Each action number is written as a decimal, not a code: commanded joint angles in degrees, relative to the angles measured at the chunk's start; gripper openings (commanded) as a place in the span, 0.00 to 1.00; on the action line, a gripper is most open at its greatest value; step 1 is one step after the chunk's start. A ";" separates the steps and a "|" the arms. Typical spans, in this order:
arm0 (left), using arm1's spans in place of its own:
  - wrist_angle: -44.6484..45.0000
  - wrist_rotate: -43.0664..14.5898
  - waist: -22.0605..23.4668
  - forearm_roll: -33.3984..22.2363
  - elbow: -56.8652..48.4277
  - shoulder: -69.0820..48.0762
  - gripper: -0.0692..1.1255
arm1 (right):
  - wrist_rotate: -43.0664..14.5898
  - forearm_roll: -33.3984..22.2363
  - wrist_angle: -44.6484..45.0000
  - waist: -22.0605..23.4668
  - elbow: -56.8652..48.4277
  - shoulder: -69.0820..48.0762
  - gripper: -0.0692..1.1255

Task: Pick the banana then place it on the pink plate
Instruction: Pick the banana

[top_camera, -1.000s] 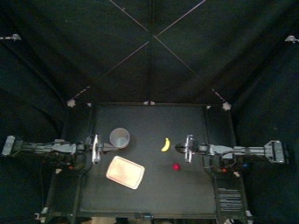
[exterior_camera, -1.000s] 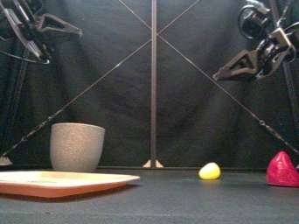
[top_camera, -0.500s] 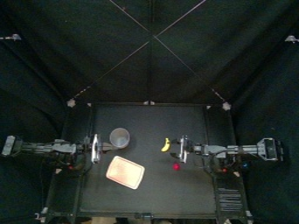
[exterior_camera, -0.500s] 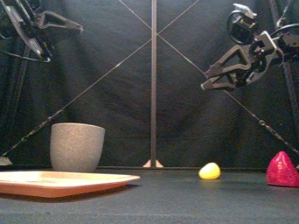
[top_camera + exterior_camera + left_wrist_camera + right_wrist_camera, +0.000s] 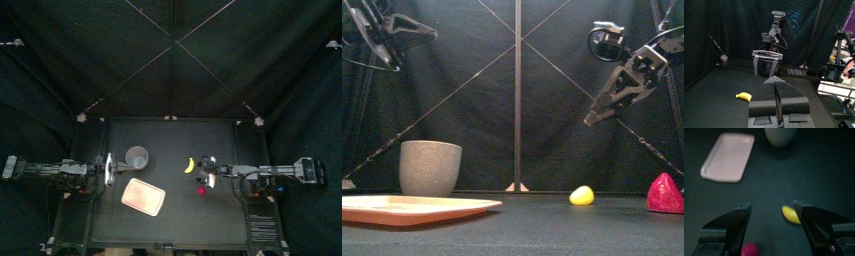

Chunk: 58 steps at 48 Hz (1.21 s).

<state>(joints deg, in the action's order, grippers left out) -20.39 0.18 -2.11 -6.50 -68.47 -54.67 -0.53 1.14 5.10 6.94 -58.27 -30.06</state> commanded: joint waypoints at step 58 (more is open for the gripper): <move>-0.70 -0.26 -5.98 0.26 0.00 0.09 0.06 | 15.91 -18.19 11.25 6.42 13.89 25.84 0.88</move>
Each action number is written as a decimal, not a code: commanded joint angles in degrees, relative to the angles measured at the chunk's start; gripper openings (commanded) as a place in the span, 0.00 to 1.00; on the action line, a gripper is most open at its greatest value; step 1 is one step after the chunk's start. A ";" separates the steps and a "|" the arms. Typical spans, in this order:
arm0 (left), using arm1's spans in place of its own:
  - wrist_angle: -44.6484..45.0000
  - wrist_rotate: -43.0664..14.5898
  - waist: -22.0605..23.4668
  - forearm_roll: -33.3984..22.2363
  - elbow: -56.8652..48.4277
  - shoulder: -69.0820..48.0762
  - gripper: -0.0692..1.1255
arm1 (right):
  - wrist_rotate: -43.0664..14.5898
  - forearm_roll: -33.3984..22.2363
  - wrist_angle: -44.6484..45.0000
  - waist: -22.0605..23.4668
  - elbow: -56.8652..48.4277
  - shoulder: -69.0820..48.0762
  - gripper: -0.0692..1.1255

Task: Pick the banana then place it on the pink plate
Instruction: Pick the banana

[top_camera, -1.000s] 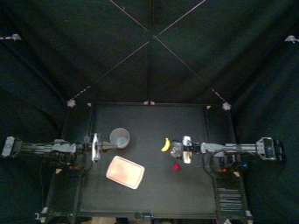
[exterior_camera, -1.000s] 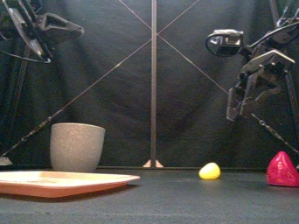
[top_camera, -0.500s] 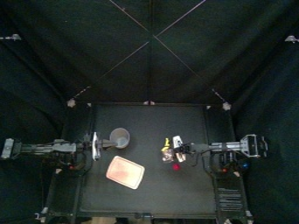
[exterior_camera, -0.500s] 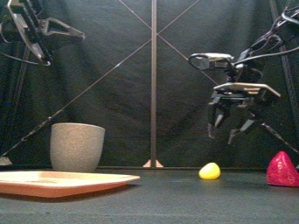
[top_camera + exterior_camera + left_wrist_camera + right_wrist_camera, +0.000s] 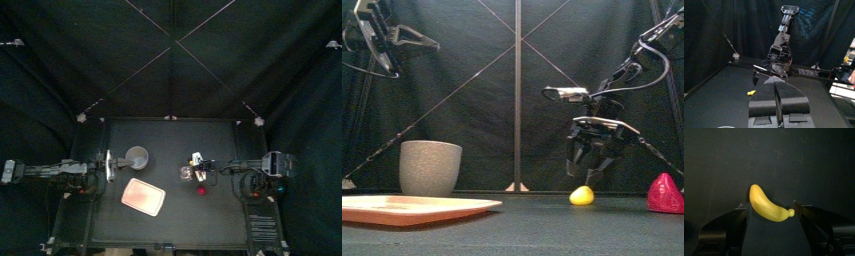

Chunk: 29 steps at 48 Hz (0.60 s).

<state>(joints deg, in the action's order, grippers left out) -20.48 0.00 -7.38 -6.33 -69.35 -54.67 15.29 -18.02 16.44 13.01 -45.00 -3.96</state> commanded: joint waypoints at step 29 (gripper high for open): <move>-0.70 0.09 -1.05 -0.09 0.35 -0.44 0.06 | 0.09 5.71 2.29 0.79 1.32 3.69 0.70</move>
<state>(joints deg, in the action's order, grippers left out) -20.57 0.00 -8.26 -6.42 -69.70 -55.11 15.21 -12.66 18.28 13.45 -44.82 0.62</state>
